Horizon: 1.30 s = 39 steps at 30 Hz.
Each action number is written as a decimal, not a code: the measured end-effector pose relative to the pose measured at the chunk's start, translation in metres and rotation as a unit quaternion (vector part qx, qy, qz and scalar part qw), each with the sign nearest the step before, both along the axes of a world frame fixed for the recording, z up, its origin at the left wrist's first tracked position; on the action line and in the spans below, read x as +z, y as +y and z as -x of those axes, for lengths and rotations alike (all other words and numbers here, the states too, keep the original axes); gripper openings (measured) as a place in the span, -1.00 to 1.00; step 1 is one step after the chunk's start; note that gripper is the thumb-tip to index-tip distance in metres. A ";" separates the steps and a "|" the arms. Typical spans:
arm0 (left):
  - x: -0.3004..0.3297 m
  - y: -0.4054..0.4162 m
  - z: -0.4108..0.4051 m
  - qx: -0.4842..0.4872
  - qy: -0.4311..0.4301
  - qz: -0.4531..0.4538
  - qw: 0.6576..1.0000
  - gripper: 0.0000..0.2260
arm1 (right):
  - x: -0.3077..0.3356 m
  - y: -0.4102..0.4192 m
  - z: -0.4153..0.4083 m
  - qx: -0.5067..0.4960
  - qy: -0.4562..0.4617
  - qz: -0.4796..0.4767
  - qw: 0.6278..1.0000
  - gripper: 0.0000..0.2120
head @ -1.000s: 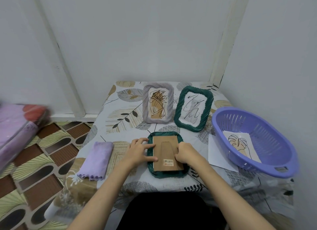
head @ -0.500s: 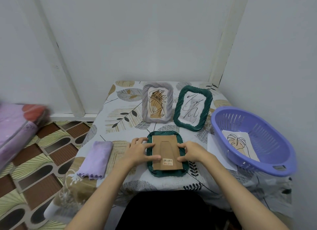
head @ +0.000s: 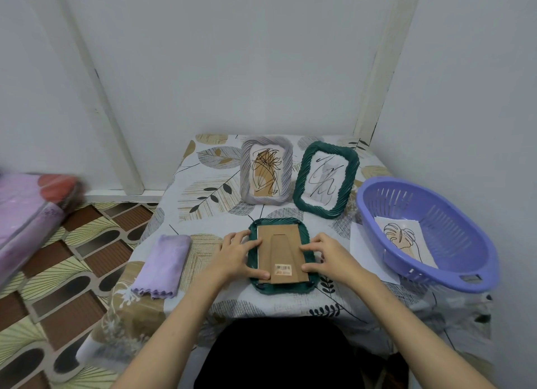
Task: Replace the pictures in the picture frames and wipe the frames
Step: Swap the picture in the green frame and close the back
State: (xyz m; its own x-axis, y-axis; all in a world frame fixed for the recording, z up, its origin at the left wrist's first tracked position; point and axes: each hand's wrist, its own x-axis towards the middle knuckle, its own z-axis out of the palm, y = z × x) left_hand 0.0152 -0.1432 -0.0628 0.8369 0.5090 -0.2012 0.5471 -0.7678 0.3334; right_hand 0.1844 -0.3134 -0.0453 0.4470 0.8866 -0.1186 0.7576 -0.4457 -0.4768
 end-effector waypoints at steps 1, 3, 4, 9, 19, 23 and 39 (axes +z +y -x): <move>0.000 0.000 0.000 0.000 0.002 0.001 1.000 -0.16 | -0.001 -0.005 0.001 0.017 -0.001 -0.002 1.000 -0.49; 0.000 -0.001 -0.001 -0.001 0.004 0.003 1.000 -0.17 | -0.004 -0.014 0.002 0.052 -0.001 0.003 0.999 -0.49; 0.000 -0.001 -0.001 -0.002 0.004 0.008 1.000 -0.17 | -0.006 -0.017 0.002 0.063 -0.001 0.007 0.998 -0.47; 0.001 -0.002 0.000 -0.016 -0.008 0.042 0.999 -0.16 | -0.010 -0.020 0.003 0.075 -0.022 -0.002 0.997 -0.45; -0.003 0.000 0.000 -0.022 -0.029 0.065 0.997 -0.17 | -0.018 -0.025 0.003 0.091 -0.121 -0.006 0.988 -0.52; -0.005 0.001 -0.001 -0.026 -0.029 0.060 0.997 -0.16 | -0.025 -0.029 0.008 0.072 -0.135 -0.035 0.988 -0.30; -0.008 -0.002 0.001 -0.033 -0.043 0.088 0.995 -0.26 | -0.032 -0.038 0.019 0.001 -0.083 -0.149 0.985 -0.45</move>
State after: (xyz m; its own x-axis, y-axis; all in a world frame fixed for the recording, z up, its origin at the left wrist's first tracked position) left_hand 0.0139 -0.1449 -0.0711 0.8851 0.4165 -0.2077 0.4614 -0.7268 0.5088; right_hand 0.1658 -0.3517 -0.0776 0.4359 0.8724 0.2212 0.8368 -0.3024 -0.4564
